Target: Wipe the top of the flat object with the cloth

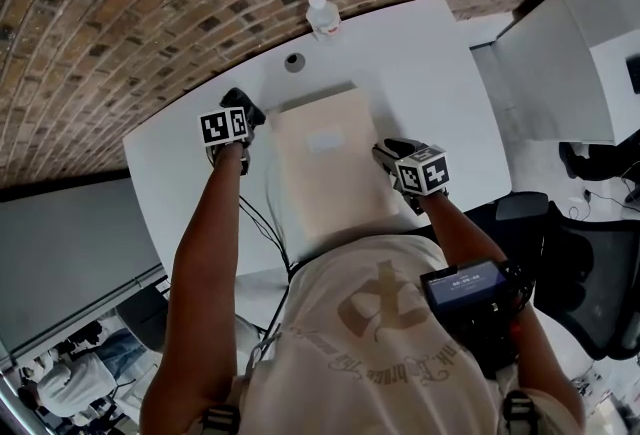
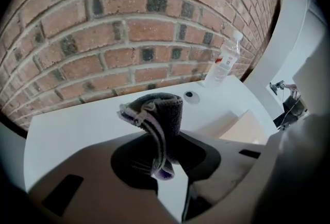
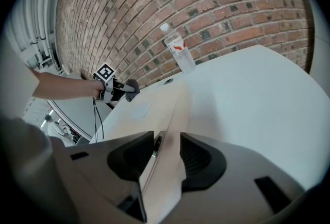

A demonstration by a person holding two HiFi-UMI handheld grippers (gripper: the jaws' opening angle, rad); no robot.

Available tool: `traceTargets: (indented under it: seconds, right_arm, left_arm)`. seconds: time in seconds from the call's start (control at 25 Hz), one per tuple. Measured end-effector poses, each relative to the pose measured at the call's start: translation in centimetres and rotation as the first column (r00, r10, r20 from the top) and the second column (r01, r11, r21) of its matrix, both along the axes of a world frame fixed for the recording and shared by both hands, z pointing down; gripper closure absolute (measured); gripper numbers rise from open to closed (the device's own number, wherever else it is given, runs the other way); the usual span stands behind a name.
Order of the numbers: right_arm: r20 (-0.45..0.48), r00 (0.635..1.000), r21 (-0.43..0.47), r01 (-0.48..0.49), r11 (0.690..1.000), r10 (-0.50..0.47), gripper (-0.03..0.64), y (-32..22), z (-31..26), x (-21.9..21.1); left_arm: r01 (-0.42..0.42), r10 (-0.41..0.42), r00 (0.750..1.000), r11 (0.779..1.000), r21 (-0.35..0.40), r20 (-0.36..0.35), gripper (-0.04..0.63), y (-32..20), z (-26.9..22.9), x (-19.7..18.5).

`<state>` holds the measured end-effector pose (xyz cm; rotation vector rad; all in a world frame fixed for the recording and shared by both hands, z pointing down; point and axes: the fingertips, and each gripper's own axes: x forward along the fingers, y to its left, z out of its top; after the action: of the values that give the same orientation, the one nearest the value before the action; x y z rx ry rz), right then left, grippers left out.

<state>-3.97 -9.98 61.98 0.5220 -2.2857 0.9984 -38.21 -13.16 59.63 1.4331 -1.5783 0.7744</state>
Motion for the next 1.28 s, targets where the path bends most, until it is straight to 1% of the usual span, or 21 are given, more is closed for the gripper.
traceTargets:
  seconds: [0.04,0.12,0.24,0.32,0.4,0.48,0.6,0.68,0.8,0.96,1.04,1.12,1.28]
  right_arm:
    - [0.000,1.000,-0.002,-0.002,1.000,0.002,0.448,0.0,0.1,0.0]
    - [0.004,1.000,-0.004,-0.006,1.000,0.006,0.448,0.0,0.2,0.0]
    - [0.011,1.000,-0.006,-0.013,1.000,0.013,0.448,0.0,0.2,-0.1]
    - [0.013,1.000,-0.006,-0.015,1.000,0.015,0.447,0.0,0.2,0.0]
    - [0.014,1.000,-0.004,-0.014,1.000,0.014,0.448,0.0,0.3,0.0]
    - [0.015,1.000,-0.002,-0.010,1.000,0.010,0.448,0.0,0.2,-0.1]
    - [0.024,1.000,-0.005,-0.011,1.000,0.011,0.448,0.0,0.2,-0.3]
    - [0.033,0.999,-0.009,-0.012,1.000,0.012,0.447,0.0,0.2,-0.3]
    - [0.041,0.999,-0.012,-0.013,1.000,0.013,0.448,0.0,0.2,-0.3]
    - [0.045,0.999,-0.002,-0.007,1.000,0.007,0.446,0.2,0.2,-0.4]
    - [0.050,0.999,0.001,-0.002,1.000,0.002,0.446,0.1,0.1,-0.4]
    - [0.055,0.998,-0.001,0.001,1.000,-0.001,0.446,0.1,0.1,-0.4]
    - [0.059,0.998,0.000,0.006,1.000,-0.006,0.446,0.1,0.0,-0.3]
  left_arm:
    - [0.006,-0.006,1.000,1.000,0.024,-0.008,0.492,0.1,-0.7,-0.1]
    - [0.000,0.004,0.999,0.996,0.088,-0.047,0.492,0.0,-2.3,0.8]
    - [-0.050,0.075,0.988,0.983,0.177,-0.134,0.492,-0.5,-4.4,4.1]
    - [-0.093,0.137,0.968,0.974,0.206,-0.208,0.492,-0.8,-5.1,7.4]
    - [-0.143,0.201,0.940,0.966,0.214,-0.277,0.492,-1.0,-5.4,11.1]
    - [-0.200,0.263,0.906,0.956,0.212,-0.331,0.492,-1.2,-5.6,14.7]
    - [-0.282,0.341,0.860,0.937,0.204,-0.379,0.492,-1.9,-5.6,19.3]
    - [-0.318,0.372,0.840,0.928,0.197,-0.395,0.492,-2.8,-5.4,21.7]
    - [-0.348,0.391,0.821,0.920,0.177,-0.415,0.492,-4.2,-4.7,24.5]
    - [-0.401,0.417,0.805,0.907,0.132,-0.422,0.491,-5.6,-3.5,27.1]
    - [-0.426,0.429,0.804,0.899,0.105,-0.412,0.491,-6.1,-2.8,28.0]
    - [-0.434,0.427,0.814,0.898,0.077,-0.394,0.491,-6.5,-2.1,28.4]
    - [-0.413,0.396,0.846,0.910,0.033,-0.358,0.492,-7.0,-0.9,27.8]
